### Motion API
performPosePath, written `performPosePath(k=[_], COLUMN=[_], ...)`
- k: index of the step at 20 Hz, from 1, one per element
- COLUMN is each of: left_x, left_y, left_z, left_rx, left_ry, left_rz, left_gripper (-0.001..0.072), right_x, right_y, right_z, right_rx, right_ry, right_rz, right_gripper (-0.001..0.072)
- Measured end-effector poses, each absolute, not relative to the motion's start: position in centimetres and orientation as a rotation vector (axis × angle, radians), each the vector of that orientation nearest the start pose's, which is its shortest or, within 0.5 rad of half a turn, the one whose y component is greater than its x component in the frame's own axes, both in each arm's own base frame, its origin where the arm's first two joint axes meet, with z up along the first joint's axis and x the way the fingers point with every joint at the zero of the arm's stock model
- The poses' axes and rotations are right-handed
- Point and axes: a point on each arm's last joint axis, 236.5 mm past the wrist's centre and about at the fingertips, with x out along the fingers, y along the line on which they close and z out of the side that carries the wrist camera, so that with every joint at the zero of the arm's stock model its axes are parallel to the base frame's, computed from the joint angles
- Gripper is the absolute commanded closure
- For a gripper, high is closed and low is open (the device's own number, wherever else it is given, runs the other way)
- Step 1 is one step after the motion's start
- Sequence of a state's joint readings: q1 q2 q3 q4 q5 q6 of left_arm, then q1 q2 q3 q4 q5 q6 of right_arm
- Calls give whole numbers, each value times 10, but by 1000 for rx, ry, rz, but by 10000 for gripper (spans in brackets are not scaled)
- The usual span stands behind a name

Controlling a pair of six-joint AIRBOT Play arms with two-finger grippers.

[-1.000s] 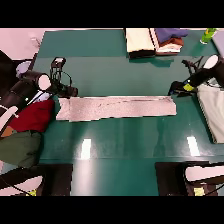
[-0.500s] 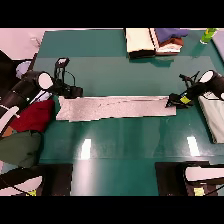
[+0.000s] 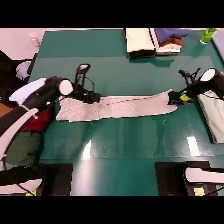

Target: Fold the shirts.

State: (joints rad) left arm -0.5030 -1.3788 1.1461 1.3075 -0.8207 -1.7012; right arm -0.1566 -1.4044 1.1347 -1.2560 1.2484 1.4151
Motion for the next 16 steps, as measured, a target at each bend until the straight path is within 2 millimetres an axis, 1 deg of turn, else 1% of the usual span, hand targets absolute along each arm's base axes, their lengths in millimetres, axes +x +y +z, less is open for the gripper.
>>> performPosePath(k=[2, 4, 6, 8, 10, 12, 14, 16], left_x=[380, 386, 390, 392, 389, 385, 382, 380], left_y=[-284, -313, -340, -362, -378, -389, -394, -396], left_z=[-9, -17, -26, -37, -48, -57, -61, -65], left_rx=[-106, -97, -83, -67, -47, -35, -26, -21], left_ry=[1133, 1136, 1145, 1164, 1188, 1214, 1228, 1238], left_rz=[-497, -535, -571, -598, -629, -655, -671, -680], left_gripper=[685, 685, 685, 685, 685, 685, 685, 685], right_x=[364, 368, 371, 373, 375, 376, 374, 373], right_y=[15, 23, 35, 52, 71, 91, 111, 127], right_z=[-14, 19, 52, 81, 107, 128, 146, 158], right_rx=[280, 254, 223, 193, 161, 132, 108, 89], right_ry=[1413, 1366, 1320, 1277, 1233, 1194, 1161, 1135], right_rz=[166, 192, 224, 260, 301, 344, 385, 419], right_gripper=[699, 699, 699, 699, 699, 699, 699, 699])
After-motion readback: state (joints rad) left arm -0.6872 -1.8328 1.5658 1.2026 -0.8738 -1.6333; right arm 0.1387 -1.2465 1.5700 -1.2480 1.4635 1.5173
